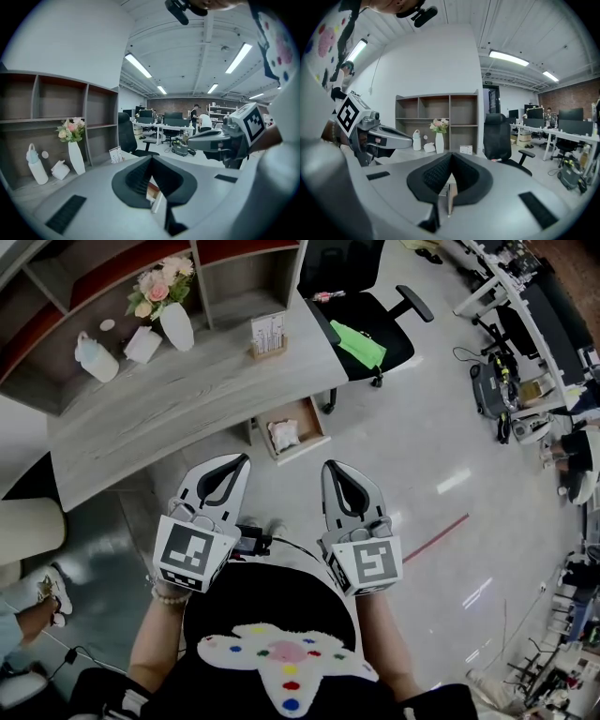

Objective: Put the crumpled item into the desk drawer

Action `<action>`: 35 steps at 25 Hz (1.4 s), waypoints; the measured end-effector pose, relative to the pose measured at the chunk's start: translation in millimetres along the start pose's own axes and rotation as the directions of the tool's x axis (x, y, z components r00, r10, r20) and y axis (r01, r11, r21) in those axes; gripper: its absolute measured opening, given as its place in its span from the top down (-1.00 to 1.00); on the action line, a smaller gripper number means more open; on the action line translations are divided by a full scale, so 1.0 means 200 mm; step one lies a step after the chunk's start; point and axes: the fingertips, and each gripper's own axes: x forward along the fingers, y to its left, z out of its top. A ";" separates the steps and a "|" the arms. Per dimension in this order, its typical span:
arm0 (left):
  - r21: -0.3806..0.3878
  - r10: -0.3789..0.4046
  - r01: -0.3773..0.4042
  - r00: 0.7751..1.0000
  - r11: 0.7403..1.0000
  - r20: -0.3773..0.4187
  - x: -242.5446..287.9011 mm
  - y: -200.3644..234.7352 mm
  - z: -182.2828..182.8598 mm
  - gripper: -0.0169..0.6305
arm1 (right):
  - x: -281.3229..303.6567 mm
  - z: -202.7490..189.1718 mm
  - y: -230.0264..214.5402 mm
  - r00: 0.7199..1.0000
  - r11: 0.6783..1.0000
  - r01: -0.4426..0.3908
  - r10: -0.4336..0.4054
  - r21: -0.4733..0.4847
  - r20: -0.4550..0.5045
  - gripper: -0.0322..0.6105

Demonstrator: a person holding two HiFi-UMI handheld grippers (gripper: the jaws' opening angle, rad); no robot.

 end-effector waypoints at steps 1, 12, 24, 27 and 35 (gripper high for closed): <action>-0.005 0.005 -0.005 1.000 1.000 -0.006 0.00 0.01 -0.01 0.91 | 0.00 0.00 0.00 1.000 1.000 -0.003 0.003 -0.003 -0.008 0.89; -0.018 -0.004 0.004 1.000 1.000 -0.012 0.02 0.00 -0.02 0.91 | 0.01 -0.01 0.00 1.000 1.000 -0.010 0.010 -0.015 -0.024 0.89; -0.015 -0.029 0.029 0.999 0.999 -0.017 0.05 -0.02 -0.02 0.91 | 0.03 0.01 0.02 0.999 1.000 -0.027 0.027 -0.007 0.026 0.89; -0.012 -0.032 0.032 0.999 0.999 -0.015 0.06 -0.02 -0.03 0.91 | 0.04 0.00 0.01 0.999 1.000 -0.021 0.021 -0.016 0.027 0.89; -0.009 -0.036 0.036 0.999 0.999 -0.017 0.06 -0.03 -0.02 0.91 | 0.03 0.00 0.01 1.000 0.999 -0.019 0.020 -0.028 0.013 0.89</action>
